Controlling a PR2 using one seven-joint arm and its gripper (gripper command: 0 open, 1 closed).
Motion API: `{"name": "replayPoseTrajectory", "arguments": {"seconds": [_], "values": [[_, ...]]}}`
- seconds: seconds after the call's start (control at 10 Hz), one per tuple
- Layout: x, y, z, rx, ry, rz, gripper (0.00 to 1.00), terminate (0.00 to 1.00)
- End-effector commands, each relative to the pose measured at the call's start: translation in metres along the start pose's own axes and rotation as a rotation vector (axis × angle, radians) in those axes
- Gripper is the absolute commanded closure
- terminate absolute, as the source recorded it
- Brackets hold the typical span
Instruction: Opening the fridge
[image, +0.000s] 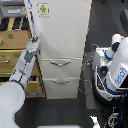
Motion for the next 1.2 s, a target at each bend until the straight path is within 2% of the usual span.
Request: {"name": "replayPoseTrajectory", "arguments": {"seconds": [0.1, 0.2, 0.4, 0.5, 0.6, 0.7, 0.8, 0.9, 1.0, 1.1, 1.2], "values": [[-0.143, -0.088, 0.076, 0.005, -0.076, -0.346, 1.0, 0.0], [-0.238, -0.118, 0.122, 0.021, -0.12, -0.504, 1.0, 0.0], [-0.548, -0.182, 0.258, 0.062, -0.297, -0.91, 1.0, 0.0], [-0.819, -0.222, 0.344, 0.081, -0.517, -1.199, 1.0, 0.0], [-0.959, -0.231, 0.369, 0.146, -0.663, -1.313, 1.0, 0.0], [-1.048, -0.222, 0.382, 0.207, -0.771, -1.373, 1.0, 0.0], [-1.054, -0.211, 0.385, 0.221, -0.786, -1.376, 1.0, 0.0], [-1.034, -0.167, 0.386, 0.256, -0.741, -1.388, 1.0, 0.0], [-1.021, -0.136, 0.381, 0.275, -0.736, -1.408, 0.0, 0.0], [-1.0, -0.099, 0.382, 0.235, -0.757, -1.41, 0.0, 0.0], [-0.972, -0.081, 0.377, 0.231, -0.746, -1.381, 0.0, 0.0]]}}
